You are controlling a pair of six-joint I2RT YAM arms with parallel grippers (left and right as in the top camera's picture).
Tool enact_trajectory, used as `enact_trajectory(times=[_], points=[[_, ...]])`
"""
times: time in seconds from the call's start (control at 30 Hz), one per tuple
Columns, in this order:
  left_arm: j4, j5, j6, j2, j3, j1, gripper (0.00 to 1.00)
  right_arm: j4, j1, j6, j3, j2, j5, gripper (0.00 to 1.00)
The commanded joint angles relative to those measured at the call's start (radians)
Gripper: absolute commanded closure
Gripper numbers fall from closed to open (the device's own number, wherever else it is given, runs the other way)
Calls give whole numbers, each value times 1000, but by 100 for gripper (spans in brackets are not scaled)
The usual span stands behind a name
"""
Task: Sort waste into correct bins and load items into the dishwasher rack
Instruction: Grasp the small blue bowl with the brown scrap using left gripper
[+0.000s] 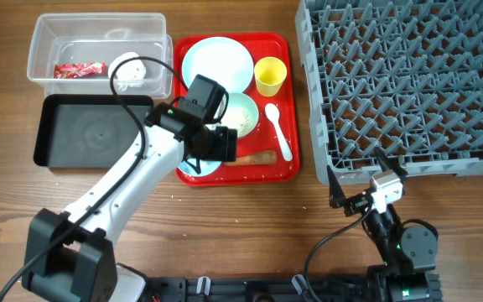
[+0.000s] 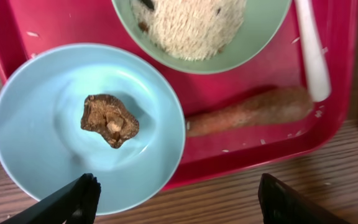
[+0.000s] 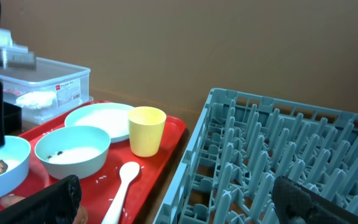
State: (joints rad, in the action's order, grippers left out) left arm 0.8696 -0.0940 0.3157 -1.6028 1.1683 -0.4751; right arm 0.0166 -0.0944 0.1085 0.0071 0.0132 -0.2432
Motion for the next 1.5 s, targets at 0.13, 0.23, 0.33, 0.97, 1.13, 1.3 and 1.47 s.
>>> enact_trajectory(times=[0.13, 0.23, 0.33, 0.97, 1.13, 1.3, 1.47], points=[[-94, -21, -187, -9, -93, -1, 32, 5, 5, -4, -1, -8, -14, 0], [-135, -48, -255, -25, -116, -1, 34, 5, 5, -4, -1, -8, -14, 0], [-160, -47, -264, -70, -124, -1, 35, 5, 5, -4, -1, -8, -14, 0], [-102, -47, -229, -124, -109, 0, 96, 5, 5, -4, -1, -8, -14, 0], [-17, -47, -195, -50, -50, 0, 96, 5, 5, -4, -1, -8, -14, 0], [43, -48, -164, 37, 11, 15, 96, 5, 5, -4, -1, -8, -14, 0], [52, -143, -147, 149, 42, 108, 96, 5, 5, -4, -1, -8, -14, 0]])
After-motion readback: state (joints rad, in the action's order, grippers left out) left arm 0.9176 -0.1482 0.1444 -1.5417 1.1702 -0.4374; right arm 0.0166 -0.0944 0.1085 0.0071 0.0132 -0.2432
